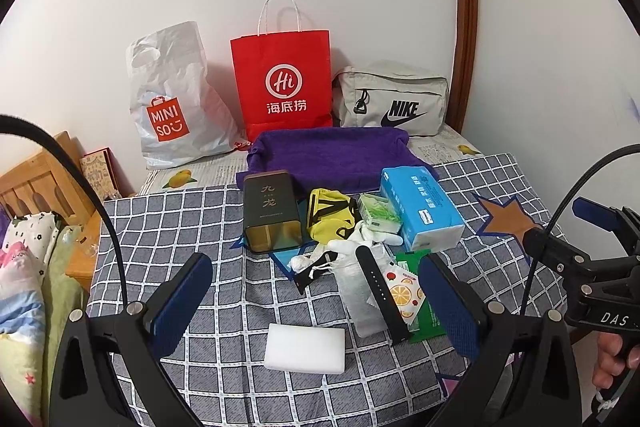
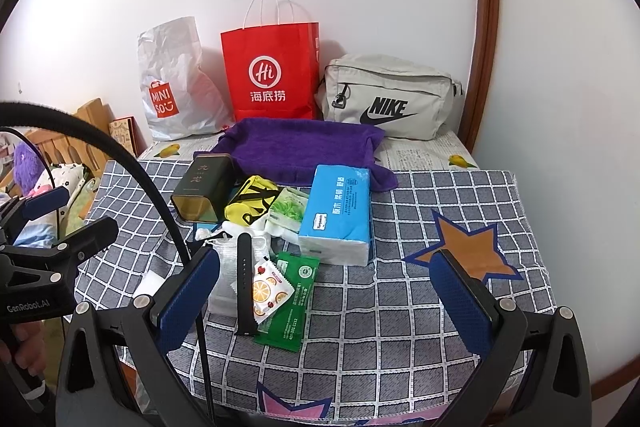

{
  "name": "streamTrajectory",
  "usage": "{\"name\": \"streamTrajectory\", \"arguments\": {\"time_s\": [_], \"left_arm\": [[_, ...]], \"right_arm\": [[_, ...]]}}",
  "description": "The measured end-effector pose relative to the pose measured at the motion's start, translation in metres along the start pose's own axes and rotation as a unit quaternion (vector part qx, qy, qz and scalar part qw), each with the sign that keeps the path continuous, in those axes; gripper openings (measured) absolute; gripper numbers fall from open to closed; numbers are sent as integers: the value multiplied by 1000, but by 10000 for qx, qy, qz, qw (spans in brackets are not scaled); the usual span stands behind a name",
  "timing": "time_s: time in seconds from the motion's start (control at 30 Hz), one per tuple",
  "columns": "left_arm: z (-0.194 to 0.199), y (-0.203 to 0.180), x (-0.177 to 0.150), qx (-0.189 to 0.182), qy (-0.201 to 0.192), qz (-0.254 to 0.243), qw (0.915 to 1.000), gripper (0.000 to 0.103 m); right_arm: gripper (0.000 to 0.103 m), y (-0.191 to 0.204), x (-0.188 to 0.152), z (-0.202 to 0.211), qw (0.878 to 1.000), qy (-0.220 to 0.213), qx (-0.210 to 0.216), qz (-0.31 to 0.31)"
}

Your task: Organize soft objects

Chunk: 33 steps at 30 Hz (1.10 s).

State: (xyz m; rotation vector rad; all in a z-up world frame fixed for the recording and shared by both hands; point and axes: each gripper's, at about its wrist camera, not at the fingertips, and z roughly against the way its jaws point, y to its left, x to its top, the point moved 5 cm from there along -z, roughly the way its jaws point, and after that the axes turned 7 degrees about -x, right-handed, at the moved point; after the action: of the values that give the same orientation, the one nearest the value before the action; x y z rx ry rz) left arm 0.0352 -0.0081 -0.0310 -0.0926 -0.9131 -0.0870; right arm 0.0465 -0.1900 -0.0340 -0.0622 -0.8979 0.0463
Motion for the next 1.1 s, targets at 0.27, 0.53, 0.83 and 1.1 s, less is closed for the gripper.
{"name": "streamTrajectory", "arguments": {"time_s": [0.27, 0.53, 0.83, 1.1], "left_arm": [[0, -1, -1, -1, 2, -10, 10000, 103], [-1, -2, -1, -33, 1, -35, 10000, 103], [-10, 3, -8, -58, 119, -60, 9999, 103], [-40, 14, -27, -44, 519, -15, 9986, 103]], "right_arm": [[103, 0, -1, 0, 10000, -1, 2, -2], [103, 0, -1, 0, 10000, -15, 0, -10], [103, -1, -2, -3, 9999, -10, 132, -79], [103, -1, -12, -20, 9994, 217, 232, -148]]}}
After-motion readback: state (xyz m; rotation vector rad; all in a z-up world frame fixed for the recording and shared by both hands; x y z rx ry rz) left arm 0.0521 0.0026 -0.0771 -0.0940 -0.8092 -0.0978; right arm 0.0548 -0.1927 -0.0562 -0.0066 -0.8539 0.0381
